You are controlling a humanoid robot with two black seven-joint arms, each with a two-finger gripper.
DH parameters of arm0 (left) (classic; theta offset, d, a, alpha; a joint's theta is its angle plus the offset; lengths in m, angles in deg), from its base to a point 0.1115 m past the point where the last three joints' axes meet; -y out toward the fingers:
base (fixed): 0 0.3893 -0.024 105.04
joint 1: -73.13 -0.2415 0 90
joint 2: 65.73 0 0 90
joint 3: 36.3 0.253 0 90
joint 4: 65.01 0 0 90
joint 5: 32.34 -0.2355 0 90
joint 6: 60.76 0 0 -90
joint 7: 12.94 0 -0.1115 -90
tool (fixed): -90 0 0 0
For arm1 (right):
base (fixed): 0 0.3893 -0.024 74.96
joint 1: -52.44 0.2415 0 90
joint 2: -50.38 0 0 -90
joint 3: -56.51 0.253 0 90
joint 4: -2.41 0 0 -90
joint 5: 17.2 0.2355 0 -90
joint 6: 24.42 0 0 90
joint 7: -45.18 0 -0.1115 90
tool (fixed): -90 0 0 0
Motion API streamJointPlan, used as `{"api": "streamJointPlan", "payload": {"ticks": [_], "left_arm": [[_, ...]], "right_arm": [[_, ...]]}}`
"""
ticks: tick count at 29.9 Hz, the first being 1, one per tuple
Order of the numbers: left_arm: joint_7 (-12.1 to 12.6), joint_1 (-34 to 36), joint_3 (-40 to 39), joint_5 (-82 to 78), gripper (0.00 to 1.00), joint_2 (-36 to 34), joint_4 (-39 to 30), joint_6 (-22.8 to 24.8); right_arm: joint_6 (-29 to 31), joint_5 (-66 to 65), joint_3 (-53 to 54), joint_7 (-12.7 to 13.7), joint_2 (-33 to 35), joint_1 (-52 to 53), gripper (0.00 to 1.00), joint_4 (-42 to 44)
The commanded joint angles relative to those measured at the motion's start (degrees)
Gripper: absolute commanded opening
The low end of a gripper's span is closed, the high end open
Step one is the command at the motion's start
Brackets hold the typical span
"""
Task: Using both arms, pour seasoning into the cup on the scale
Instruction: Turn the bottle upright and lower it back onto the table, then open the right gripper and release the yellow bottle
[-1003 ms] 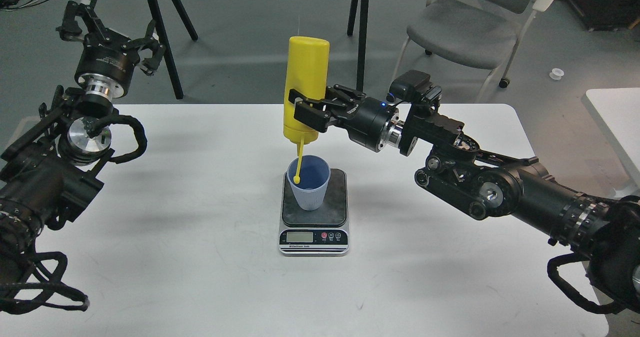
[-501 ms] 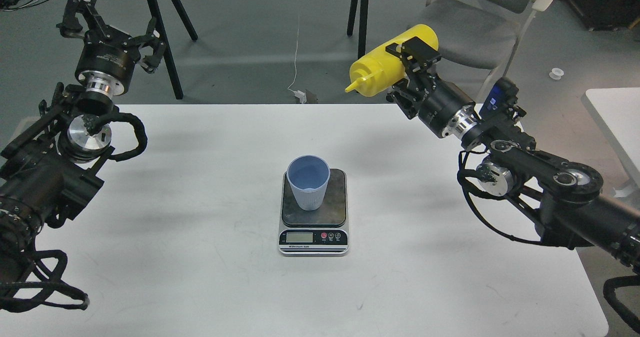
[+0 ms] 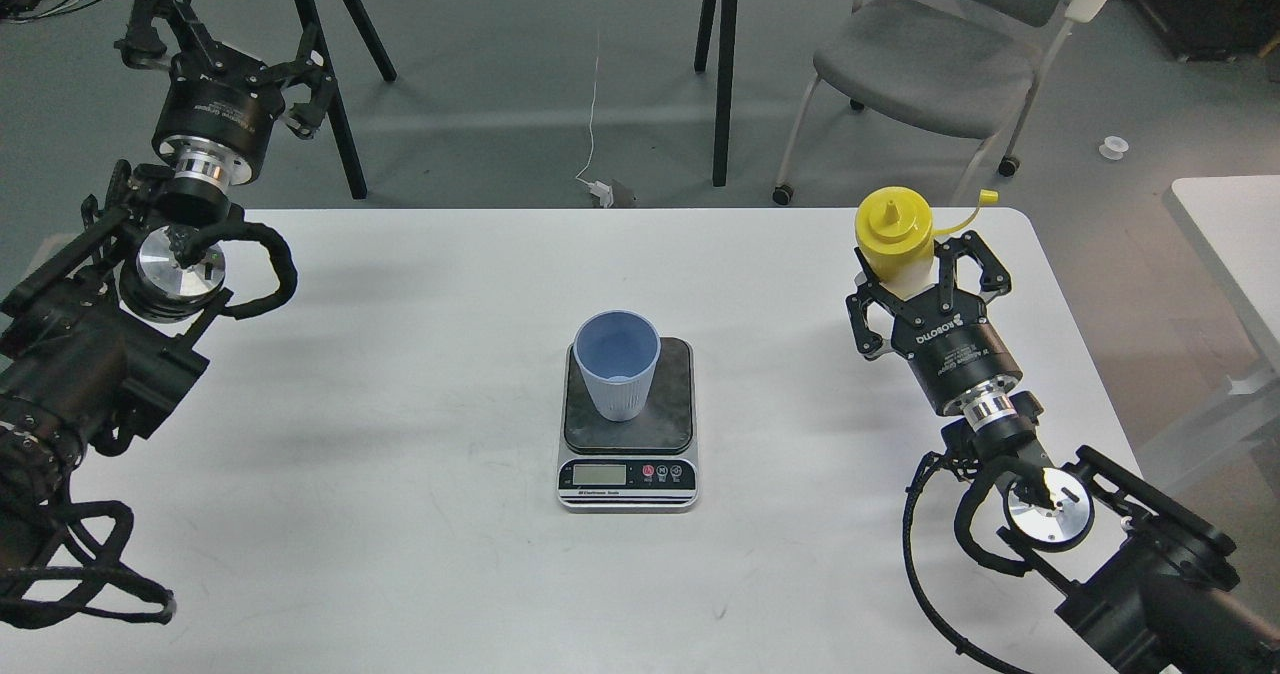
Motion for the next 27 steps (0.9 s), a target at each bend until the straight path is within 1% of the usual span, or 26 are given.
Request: {"api": "streamJointPlan", "payload": {"ticks": [1,5,10,13,20,22,24,27], "left_arm": [[0.01,0.07,0.10,-0.05,0.99,0.11,-0.02,-0.21],[0.01,0.07,0.45,-0.05,0.99,0.11,-0.10,-0.30],[0.01,0.07,0.62,-0.14,0.99,0.11,-0.10,-0.39],[0.01,0.07,0.71,-0.14,0.99,0.11,-0.10,-0.39],[-0.08,-0.55,0.71,-0.14,0.99,0.02,-0.10,-0.30],[0.00,-0.55,0.71,-0.14,0.99,0.02,-0.10,-0.30],[0.01,-0.55,0.71,-0.14,0.99,0.02,-0.10,-0.30],[0.01,-0.46,0.71,-0.14,0.99,0.02,-0.10,-0.39]], "right_arm": [[0.14,5.32,0.23,1.49,-0.99,-2.84,0.37,0.42],[0.14,6.47,0.58,1.75,-3.36,-4.08,0.37,0.77],[0.14,6.48,0.49,1.75,-4.15,-4.87,0.39,2.17],[0.14,6.39,-0.30,1.93,-4.86,-5.66,0.44,2.96],[0.14,6.30,-0.57,2.02,-5.47,-5.66,0.49,5.87],[0.14,6.30,-0.57,2.02,-5.47,-5.84,0.55,5.87],[0.14,6.30,-0.57,2.02,-5.39,-6.10,0.66,5.78],[0.14,6.21,-0.57,2.02,-5.39,-6.89,0.78,5.43]]}}
